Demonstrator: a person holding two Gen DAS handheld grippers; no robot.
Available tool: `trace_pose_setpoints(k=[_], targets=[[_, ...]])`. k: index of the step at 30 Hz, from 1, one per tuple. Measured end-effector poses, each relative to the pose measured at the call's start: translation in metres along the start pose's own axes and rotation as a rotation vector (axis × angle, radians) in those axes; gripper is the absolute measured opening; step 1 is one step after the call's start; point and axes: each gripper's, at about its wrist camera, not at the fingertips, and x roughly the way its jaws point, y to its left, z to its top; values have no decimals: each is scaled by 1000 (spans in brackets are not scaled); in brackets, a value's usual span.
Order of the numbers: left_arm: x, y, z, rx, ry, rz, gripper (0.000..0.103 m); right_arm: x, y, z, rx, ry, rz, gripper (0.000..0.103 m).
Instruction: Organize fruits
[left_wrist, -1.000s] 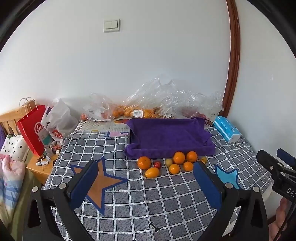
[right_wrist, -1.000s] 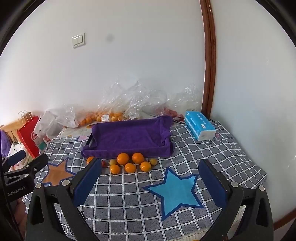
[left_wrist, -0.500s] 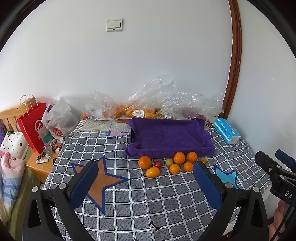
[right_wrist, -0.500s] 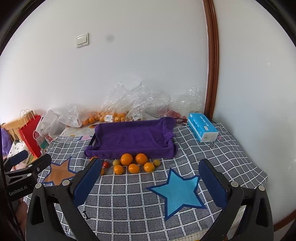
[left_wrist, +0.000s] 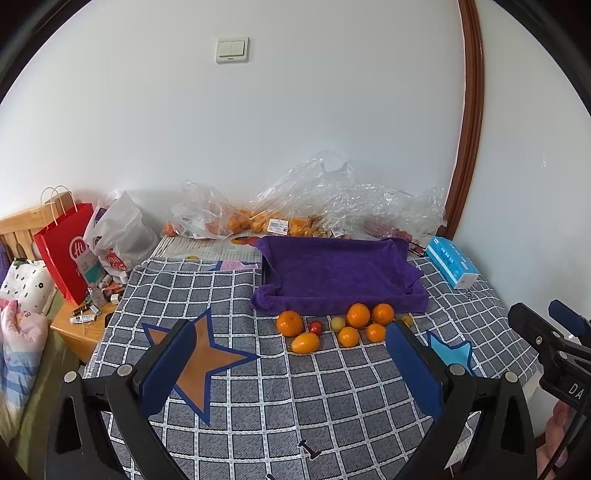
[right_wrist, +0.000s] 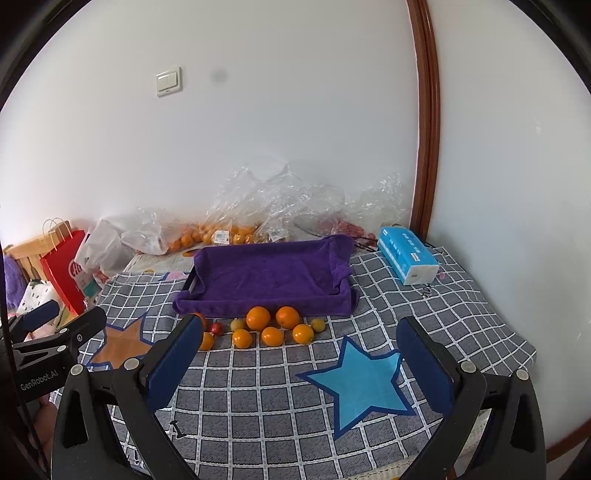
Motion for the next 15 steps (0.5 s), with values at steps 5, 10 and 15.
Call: trace_pose_setpoints(k=[5,10,15], targets=[[-1,0,0,4,2,-2,102,-2,1,-1,0,-5,0,103],[-2,-1,0,2,4,-3,103,-2,1,-1,1,-5,-1,103],[-1,0,0,2,-2,-4,103,-3,0,-1,7,-3,3,103]])
